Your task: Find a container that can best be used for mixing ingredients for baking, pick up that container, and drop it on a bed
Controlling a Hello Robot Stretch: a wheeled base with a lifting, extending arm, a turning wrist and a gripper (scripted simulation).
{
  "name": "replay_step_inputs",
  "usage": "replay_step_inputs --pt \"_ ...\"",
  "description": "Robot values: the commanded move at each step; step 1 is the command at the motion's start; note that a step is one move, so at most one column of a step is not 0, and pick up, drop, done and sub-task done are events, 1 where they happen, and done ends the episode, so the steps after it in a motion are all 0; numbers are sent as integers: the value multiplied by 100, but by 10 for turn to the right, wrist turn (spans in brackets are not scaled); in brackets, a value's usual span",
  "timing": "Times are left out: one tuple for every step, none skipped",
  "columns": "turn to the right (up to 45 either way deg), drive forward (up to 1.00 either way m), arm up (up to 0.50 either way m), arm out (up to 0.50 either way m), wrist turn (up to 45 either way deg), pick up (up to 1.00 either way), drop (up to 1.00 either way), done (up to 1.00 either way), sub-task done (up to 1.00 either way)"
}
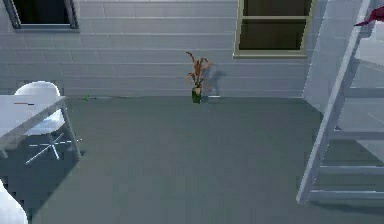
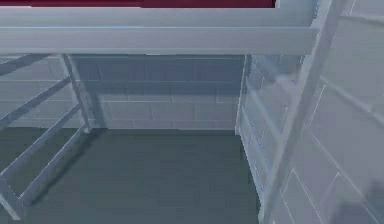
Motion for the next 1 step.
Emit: replay_step_inputs --pt "-450 0 0 0 0 0 0 0 0"
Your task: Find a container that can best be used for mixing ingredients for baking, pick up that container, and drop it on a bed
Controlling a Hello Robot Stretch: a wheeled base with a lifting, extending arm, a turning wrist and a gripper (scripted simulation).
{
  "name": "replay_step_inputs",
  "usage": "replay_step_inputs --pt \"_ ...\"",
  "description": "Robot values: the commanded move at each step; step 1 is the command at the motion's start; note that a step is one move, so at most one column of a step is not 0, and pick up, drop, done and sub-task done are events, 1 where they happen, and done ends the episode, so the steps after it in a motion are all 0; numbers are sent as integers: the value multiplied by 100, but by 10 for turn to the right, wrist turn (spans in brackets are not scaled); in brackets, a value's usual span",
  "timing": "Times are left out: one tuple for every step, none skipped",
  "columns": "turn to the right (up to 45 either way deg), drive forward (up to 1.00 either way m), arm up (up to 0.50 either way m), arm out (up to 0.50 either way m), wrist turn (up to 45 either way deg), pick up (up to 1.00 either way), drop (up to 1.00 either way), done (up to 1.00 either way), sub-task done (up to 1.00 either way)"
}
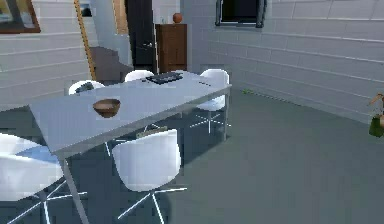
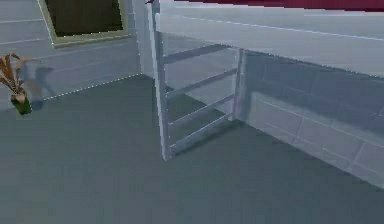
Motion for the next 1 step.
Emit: replay_step_inputs --pt "-360 0 0 0 0 0 0 0 0"
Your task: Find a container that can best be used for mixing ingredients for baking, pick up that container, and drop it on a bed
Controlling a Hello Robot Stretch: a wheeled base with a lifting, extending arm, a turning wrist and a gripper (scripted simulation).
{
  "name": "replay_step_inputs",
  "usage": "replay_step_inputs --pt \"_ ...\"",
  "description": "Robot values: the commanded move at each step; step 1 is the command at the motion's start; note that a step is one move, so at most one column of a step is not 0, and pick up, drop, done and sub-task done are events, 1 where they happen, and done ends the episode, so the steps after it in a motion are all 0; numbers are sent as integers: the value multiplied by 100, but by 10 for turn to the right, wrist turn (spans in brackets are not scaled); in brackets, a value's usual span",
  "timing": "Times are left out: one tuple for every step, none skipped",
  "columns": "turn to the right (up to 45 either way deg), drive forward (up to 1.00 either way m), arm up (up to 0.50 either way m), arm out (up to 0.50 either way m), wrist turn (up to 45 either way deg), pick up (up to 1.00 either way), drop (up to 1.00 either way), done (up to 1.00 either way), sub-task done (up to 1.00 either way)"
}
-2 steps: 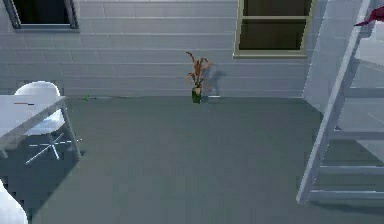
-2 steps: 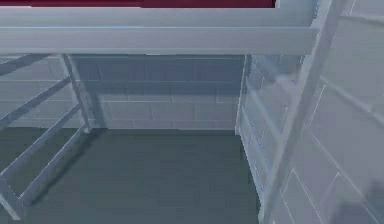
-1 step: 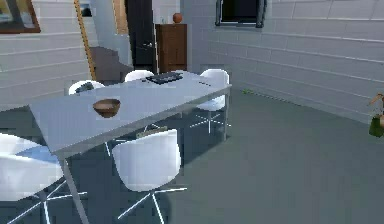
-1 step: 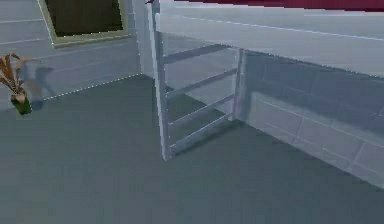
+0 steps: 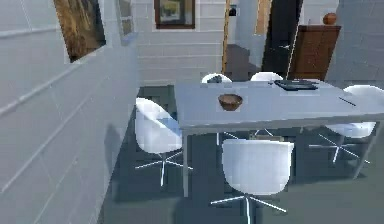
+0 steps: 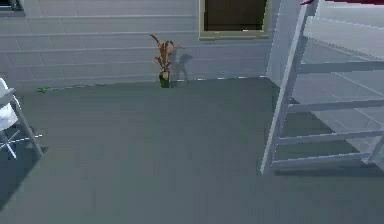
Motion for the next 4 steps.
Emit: replay_step_inputs --pt "0 35 0 0 0 0 0 0 0" --pt "-450 0 0 0 0 0 0 0 0" --pt "-270 0 0 0 0 0 0 0 0" --pt "450 0 0 0 0 0 0 0 0"
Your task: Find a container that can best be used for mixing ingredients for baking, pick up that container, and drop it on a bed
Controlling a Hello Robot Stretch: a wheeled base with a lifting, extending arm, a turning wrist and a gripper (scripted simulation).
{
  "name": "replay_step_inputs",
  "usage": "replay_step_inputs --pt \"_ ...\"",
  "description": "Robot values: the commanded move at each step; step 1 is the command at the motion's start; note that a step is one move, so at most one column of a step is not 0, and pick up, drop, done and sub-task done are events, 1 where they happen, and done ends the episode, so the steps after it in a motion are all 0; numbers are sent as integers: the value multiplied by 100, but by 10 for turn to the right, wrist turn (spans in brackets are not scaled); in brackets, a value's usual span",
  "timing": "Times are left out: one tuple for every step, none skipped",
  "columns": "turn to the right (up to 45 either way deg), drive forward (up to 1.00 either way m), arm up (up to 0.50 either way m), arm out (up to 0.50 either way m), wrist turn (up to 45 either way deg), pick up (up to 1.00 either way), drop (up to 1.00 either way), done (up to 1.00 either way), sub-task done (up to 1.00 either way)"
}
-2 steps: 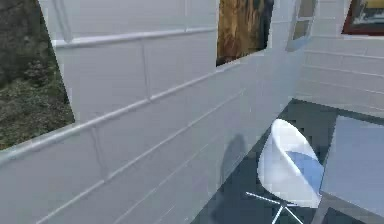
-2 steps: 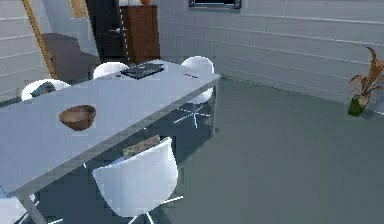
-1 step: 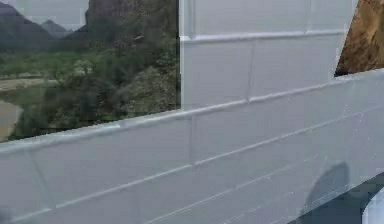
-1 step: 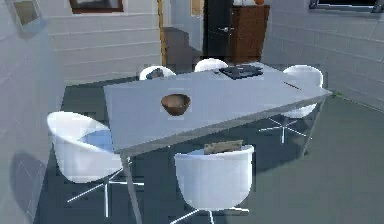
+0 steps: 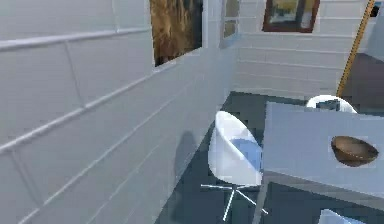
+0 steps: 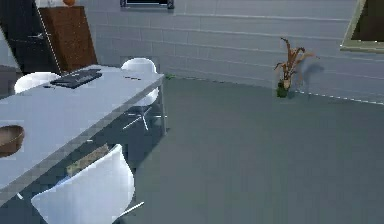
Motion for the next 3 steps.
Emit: replay_step_inputs --pt "450 0 0 0 0 0 0 0 0" --pt "420 0 0 0 0 0 0 0 0" --pt "0 90 0 0 0 0 0 0 0"
